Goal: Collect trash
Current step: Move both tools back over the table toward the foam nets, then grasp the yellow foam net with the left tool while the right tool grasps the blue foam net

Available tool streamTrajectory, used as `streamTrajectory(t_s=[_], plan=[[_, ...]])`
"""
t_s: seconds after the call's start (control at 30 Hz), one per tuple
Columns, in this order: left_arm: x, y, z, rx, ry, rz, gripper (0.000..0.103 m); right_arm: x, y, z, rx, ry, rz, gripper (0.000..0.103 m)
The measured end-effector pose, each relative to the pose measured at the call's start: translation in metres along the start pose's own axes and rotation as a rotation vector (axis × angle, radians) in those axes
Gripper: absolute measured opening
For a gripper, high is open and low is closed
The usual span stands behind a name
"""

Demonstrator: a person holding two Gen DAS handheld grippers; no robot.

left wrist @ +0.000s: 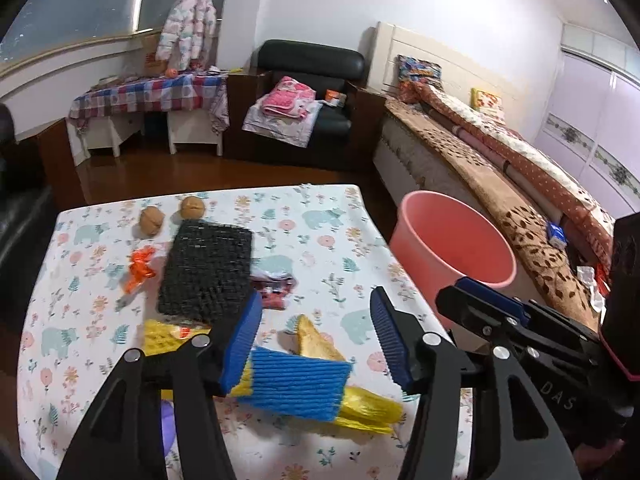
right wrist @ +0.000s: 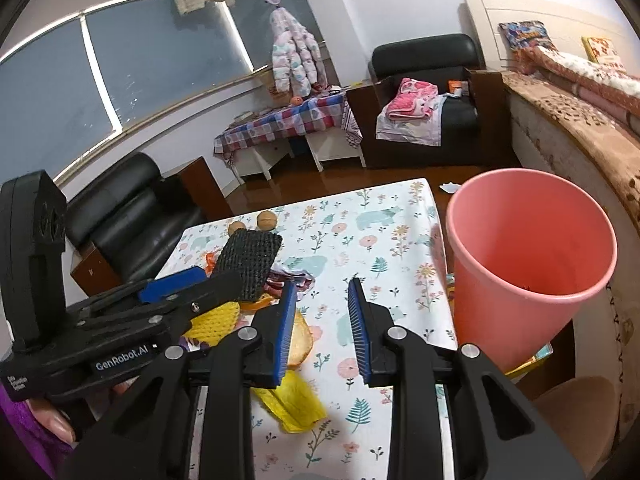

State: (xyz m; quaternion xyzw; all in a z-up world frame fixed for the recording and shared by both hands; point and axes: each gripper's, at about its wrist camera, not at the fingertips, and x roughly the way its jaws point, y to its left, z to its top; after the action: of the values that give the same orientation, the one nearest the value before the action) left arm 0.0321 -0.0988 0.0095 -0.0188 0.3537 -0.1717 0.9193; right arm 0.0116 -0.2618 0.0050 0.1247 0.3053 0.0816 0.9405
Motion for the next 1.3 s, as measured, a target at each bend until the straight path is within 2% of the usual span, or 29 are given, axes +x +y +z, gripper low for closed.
streamTrajectory(t_s=[0.07, 0.17, 0.23, 0.37, 0.47, 0.5, 0.53, 0.7, 1.0, 1.1, 1.17, 1.23, 1.3], plan=[[-0.002, 0.004, 0.001, -0.009, -0.007, 0.019, 0.056, 0.002, 0.005, 0.000, -0.020, 0.008, 0.002, 0.027], [-0.009, 0.013, 0.007, -0.002, -0.021, 0.092, 0.056, 0.008, 0.011, 0.001, -0.088, 0.032, -0.028, 0.027], [-0.016, 0.026, 0.012, 0.005, -0.028, 0.091, 0.056, 0.009, 0.013, 0.000, -0.127, 0.040, -0.009, 0.027], [-0.033, 0.058, 0.009, -0.026, -0.044, 0.124, 0.056, 0.012, 0.010, -0.002, -0.115, 0.068, 0.047, 0.027], [-0.040, 0.085, 0.002, -0.083, -0.010, 0.121, 0.056, 0.016, 0.015, -0.007, -0.136, 0.092, 0.085, 0.030], [-0.041, 0.090, 0.000, -0.094, -0.004, 0.119, 0.056, 0.016, 0.017, -0.009, -0.147, 0.095, 0.102, 0.041], [-0.042, 0.096, -0.003, -0.106, 0.007, 0.114, 0.056, 0.016, 0.019, -0.010, -0.156, 0.101, 0.122, 0.046], [-0.042, 0.112, -0.022, -0.133, 0.060, 0.084, 0.056, 0.016, 0.030, -0.014, -0.195, 0.109, 0.179, 0.046], [-0.005, 0.095, -0.030, -0.069, 0.125, 0.064, 0.056, 0.021, 0.038, -0.018, -0.208, 0.136, 0.197, 0.046], [0.007, 0.096, -0.030, -0.061, 0.147, 0.069, 0.047, 0.024, 0.037, -0.019, -0.196, 0.151, 0.193, 0.046], [0.013, 0.099, -0.031, -0.066, 0.165, 0.063, 0.026, 0.026, 0.036, -0.019, -0.193, 0.160, 0.194, 0.046], [0.015, 0.101, -0.033, -0.077, 0.171, 0.044, 0.011, 0.029, 0.038, -0.019, -0.195, 0.170, 0.195, 0.046], [0.012, 0.103, -0.033, -0.082, 0.155, 0.034, 0.007, 0.032, 0.039, -0.019, -0.201, 0.180, 0.203, 0.046]])
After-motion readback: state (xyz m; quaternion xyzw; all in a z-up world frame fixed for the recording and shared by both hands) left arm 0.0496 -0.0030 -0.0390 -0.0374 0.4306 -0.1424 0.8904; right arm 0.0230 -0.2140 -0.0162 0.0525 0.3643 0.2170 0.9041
